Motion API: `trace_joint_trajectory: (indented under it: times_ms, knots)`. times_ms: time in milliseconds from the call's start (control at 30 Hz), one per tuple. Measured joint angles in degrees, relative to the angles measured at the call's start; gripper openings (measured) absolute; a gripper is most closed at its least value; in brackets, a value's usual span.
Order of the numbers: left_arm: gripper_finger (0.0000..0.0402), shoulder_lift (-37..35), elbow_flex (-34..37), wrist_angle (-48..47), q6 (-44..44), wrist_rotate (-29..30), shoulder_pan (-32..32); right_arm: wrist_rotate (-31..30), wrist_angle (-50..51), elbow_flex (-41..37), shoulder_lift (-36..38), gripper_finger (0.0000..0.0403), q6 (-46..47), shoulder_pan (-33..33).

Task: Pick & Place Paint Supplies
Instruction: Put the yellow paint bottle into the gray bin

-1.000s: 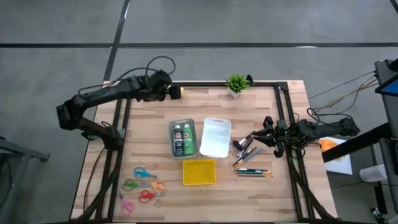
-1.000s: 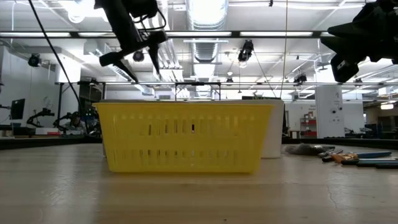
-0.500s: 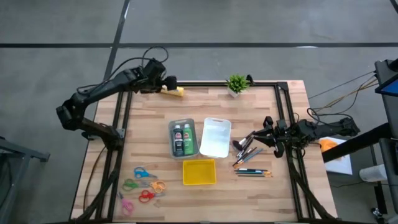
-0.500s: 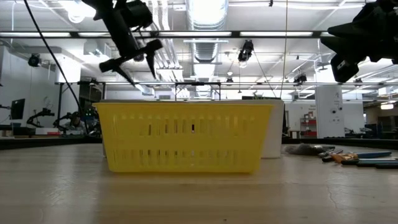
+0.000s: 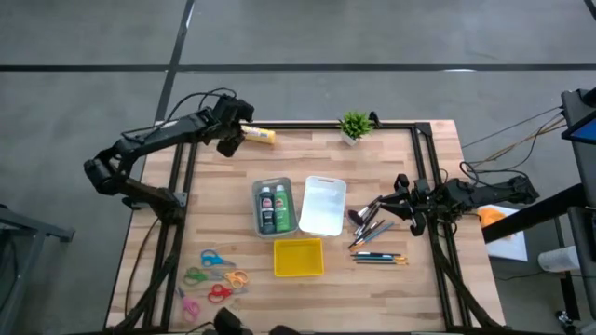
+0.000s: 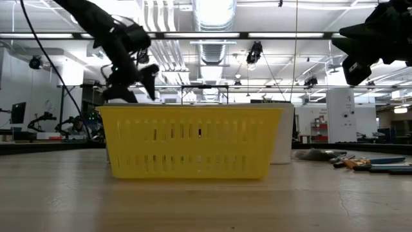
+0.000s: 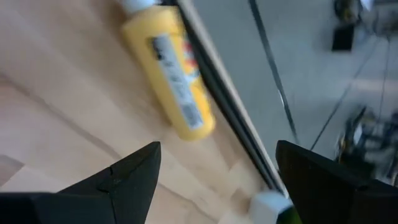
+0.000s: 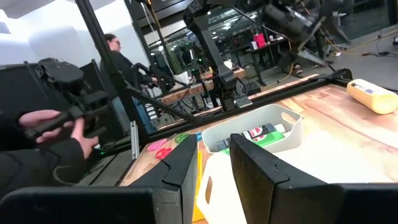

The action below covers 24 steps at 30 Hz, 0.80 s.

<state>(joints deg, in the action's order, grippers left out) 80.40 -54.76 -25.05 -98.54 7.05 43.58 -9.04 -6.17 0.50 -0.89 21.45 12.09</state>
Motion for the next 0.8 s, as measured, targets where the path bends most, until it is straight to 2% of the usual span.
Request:
trace_joint_trajectory:
  times_ms: [200,367,700,800]
  knots:
    - [0.0320,0.02,5.26,5.72,-6.08,-1.95,2.88,0.00,0.00,-0.01,0.00,0.0093,0.00,-0.01]
    - [0.0320,1.33,5.72,5.93,-10.90,-5.92,4.26,0.00,0.00,-0.01,0.00,0.0093,0.00,-0.01]
    - [0.0320,13.93,-2.54,5.40,-10.60,-15.03,7.21,0.00,0.00,-0.01,0.00,0.0093,0.00,0.01]
    - [0.0320,17.33,-4.90,4.71,-10.53,-15.87,7.82,0.00,0.00,0.01,0.00,0.0093,0.00,-0.01]
